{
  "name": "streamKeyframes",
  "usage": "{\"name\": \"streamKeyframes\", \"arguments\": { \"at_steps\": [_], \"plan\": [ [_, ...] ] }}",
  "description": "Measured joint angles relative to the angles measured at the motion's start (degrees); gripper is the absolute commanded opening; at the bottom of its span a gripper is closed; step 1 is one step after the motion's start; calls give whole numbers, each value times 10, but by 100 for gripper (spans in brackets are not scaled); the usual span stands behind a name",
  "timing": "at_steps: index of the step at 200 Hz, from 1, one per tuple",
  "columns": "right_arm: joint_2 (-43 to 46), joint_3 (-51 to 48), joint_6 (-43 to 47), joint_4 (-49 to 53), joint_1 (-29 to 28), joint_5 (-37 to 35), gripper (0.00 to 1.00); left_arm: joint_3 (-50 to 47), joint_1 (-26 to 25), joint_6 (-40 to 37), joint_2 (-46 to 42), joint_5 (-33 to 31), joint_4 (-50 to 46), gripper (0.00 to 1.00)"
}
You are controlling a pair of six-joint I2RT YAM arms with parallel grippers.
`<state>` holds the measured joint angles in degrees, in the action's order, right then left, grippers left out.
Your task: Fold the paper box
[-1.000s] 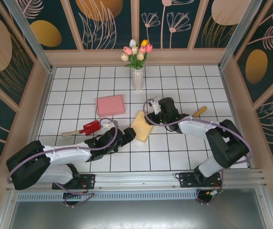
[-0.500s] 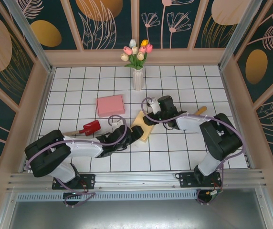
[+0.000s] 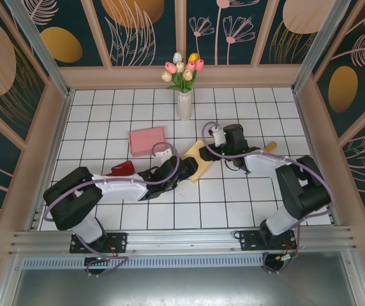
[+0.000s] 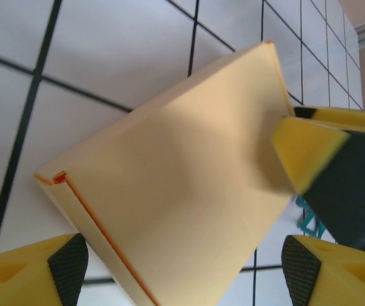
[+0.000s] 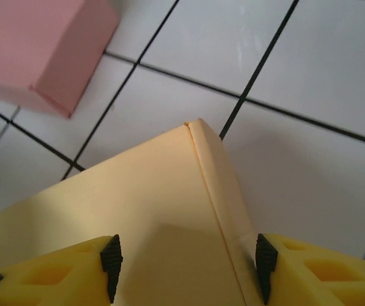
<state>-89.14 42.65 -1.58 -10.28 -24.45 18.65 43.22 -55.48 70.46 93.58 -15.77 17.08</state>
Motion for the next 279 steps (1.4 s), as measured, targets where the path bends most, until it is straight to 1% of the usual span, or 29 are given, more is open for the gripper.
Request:
{"name": "streamKeyframes", "arguments": {
  "at_steps": [25,56,77,113,146,173,212,242,262,279],
  "plan": [
    [29,-13,-33,-24,22,3,60,54,23,-31,33,0,-14,81],
    [30,-15,-62,-45,39,-2,59,125,61,-72,70,1,-29,82],
    [17,-15,-79,-59,44,-7,59,164,84,-92,88,3,-33,82],
    [-32,-6,-106,-69,44,-11,59,225,113,-116,130,14,-37,82],
    [-49,-5,-124,-84,44,-23,59,253,136,-124,178,36,-38,82],
    [-49,-5,-125,-105,43,-37,59,253,140,-124,195,47,-41,83],
    [-53,-1,-125,-110,42,-57,60,260,148,-127,202,48,-43,84],
    [-43,-3,-120,-109,42,-83,60,261,156,-147,198,39,-61,85],
    [-9,-8,-108,-99,42,-99,60,252,156,-170,167,20,-81,85],
    [43,-18,-96,-96,43,-113,61,223,156,-200,105,-8,-85,87]
  ]
}}
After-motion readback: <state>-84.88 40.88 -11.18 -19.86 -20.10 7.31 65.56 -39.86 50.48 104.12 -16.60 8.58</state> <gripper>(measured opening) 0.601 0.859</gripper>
